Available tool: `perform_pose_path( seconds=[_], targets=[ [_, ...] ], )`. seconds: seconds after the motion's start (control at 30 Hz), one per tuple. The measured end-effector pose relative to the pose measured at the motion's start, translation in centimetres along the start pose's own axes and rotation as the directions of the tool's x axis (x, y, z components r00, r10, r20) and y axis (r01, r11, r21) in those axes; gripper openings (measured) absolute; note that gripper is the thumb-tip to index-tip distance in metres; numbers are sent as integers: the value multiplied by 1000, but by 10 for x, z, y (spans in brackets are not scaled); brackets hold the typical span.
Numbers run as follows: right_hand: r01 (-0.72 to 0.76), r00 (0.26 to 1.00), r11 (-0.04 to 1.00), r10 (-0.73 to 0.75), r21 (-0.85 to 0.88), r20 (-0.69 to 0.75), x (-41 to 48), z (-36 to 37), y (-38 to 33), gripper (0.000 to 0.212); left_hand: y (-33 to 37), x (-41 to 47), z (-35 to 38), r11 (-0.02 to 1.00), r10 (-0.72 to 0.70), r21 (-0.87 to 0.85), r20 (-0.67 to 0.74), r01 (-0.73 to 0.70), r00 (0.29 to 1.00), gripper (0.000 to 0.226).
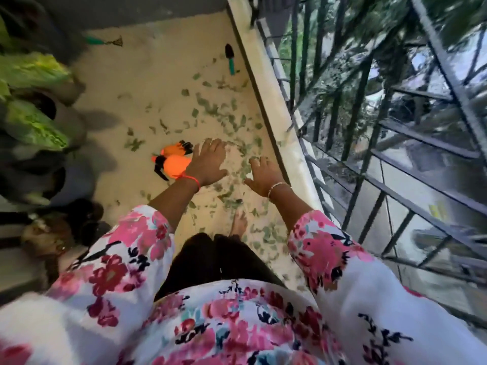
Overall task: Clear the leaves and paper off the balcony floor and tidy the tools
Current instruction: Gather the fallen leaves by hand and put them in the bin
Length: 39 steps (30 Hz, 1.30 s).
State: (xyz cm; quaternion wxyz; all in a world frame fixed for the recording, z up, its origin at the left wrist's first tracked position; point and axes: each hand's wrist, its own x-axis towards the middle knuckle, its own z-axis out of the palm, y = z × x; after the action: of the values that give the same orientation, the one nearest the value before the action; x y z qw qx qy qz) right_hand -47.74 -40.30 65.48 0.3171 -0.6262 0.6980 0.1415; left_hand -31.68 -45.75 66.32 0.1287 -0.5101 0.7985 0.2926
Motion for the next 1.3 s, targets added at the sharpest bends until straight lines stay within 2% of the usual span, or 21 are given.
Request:
perform_pose_path(
  seconds=[0.13,0.2,0.33,0.43,0.57,0.73,0.87,1.07,1.3],
  targets=[
    [27,998,998,-23,-62,65,43,-23,-16,61,-23,24,-22,998,-37,-55,-12,37,999,77],
    [29,997,999,-26,-35,74,61,-32,-27,63,-33,35,-33,997,-52,-58,2,52,999,76],
    [15,1000,1000,-15,17,17,94,-46,-47,58,-49,65,-46,998,-12,-63,52,15,999,74],
    [-12,999,1000,13,-19,41,117,-49,-58,57,-65,90,-55,1000,11,-20,61,-10,998,72],
    [-32,999,999,31,36,35,140,-59,-65,56,-81,114,-72,999,32,-18,56,-31,998,75],
    [-23,1000,998,23,60,-1,170,-78,-74,55,-101,142,-91,1000,10,-28,37,-8,999,74],
    [1,1000,1000,-1,13,-9,190,-90,-77,56,-113,159,-100,998,-1,-59,45,4,999,73],
    [10,999,998,-13,61,52,222,-84,-76,56,-126,191,-95,997,-26,-77,63,30,998,74],
    [-13,995,996,4,87,103,261,-33,-47,56,-124,234,-47,998,-14,-58,117,21,993,73]
  ],
)
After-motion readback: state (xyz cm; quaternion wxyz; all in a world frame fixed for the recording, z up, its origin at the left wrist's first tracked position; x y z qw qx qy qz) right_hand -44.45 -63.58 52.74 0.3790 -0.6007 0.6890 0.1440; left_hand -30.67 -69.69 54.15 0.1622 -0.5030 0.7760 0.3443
